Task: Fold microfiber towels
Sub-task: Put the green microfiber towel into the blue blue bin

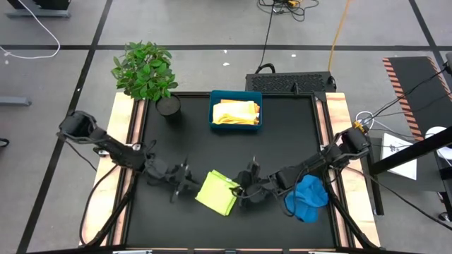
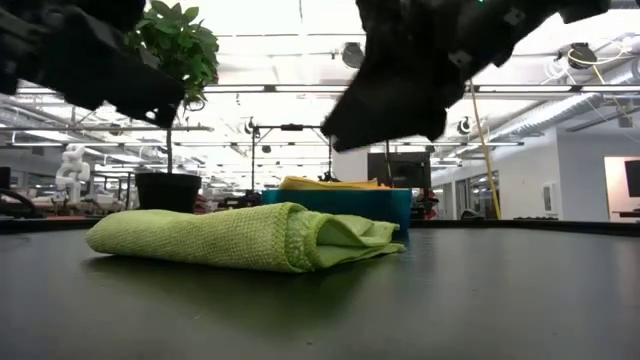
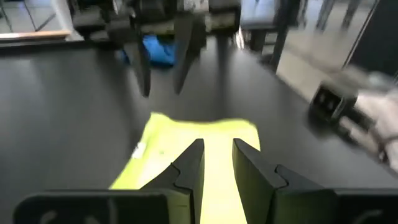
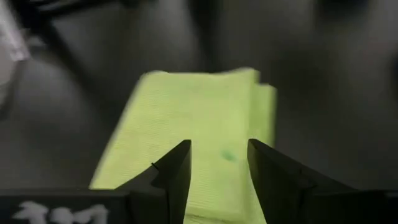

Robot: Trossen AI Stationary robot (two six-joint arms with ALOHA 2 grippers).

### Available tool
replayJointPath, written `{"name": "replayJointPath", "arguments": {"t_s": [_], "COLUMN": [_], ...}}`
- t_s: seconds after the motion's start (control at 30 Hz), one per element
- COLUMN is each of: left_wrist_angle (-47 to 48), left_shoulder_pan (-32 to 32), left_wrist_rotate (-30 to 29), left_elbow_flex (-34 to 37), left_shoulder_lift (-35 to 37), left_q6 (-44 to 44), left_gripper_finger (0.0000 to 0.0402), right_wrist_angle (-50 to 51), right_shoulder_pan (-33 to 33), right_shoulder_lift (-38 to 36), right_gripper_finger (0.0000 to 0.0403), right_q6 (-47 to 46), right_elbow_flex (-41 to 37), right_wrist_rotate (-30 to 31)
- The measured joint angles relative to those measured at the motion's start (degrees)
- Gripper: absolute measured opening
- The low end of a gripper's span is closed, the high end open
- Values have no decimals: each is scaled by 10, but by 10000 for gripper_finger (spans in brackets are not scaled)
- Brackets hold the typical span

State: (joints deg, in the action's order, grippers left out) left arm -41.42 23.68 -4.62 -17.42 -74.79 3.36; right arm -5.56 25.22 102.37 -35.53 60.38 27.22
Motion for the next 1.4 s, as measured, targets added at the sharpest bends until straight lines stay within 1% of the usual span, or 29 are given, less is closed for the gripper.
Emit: {"name": "replayJointPath", "arguments": {"t_s": [0.07, 0.17, 0.27, 0.33, 0.5, 0.77, 0.9, 1.0, 1.13, 1.23, 1.3, 1.4], "left_wrist_angle": [69, 196, 277, 294, 297, 297, 311, 352, 390, 401, 398, 404], "left_shoulder_pan": [34, 83, 126, 148, 178, 176, 172, 172, 172, 171, 167, 164], "left_wrist_rotate": [-46, -122, -166, -175, -176, -184, -182, -199, -239, -244, -245, -273], "left_elbow_flex": [-26, -93, -152, -182, -237, -335, -380, -411, -447, -465, -475, -485], "left_shoulder_lift": [-1, -13, -36, -59, -131, -270, -313, -338, -366, -385, -404, -421], "left_q6": [-8, -2, 2, -4, -43, -110, -143, -151, -145, -142, -142, -142], "left_gripper_finger": [85, 85, 85, 85, 85, 85, 90, 119, 182, 222, 239, 247], "right_wrist_angle": [-42, -115, -149, -151, -159, -162, -165, -165, -169, -169, -169, -169], "right_shoulder_pan": [10, 24, 38, 49, 73, 79, 79, 78, 78, 77, 76, 75], "right_shoulder_lift": [2, 7, 9, 9, 21, 45, 51, 51, 51, 51, 51, 51], "right_gripper_finger": [151, 151, 151, 151, 151, 151, 151, 151, 151, 151, 151, 151], "right_q6": [35, 83, 112, 119, 124, 122, 116, 112, 113, 112, 112, 112], "right_elbow_flex": [0, 1, 1, 0, 0, 0, 0, 0, 0, 0, 0, 0], "right_wrist_rotate": [-5, -21, -34, -34, -35, -36, -48, -48, -48, -46, -46, -45]}}
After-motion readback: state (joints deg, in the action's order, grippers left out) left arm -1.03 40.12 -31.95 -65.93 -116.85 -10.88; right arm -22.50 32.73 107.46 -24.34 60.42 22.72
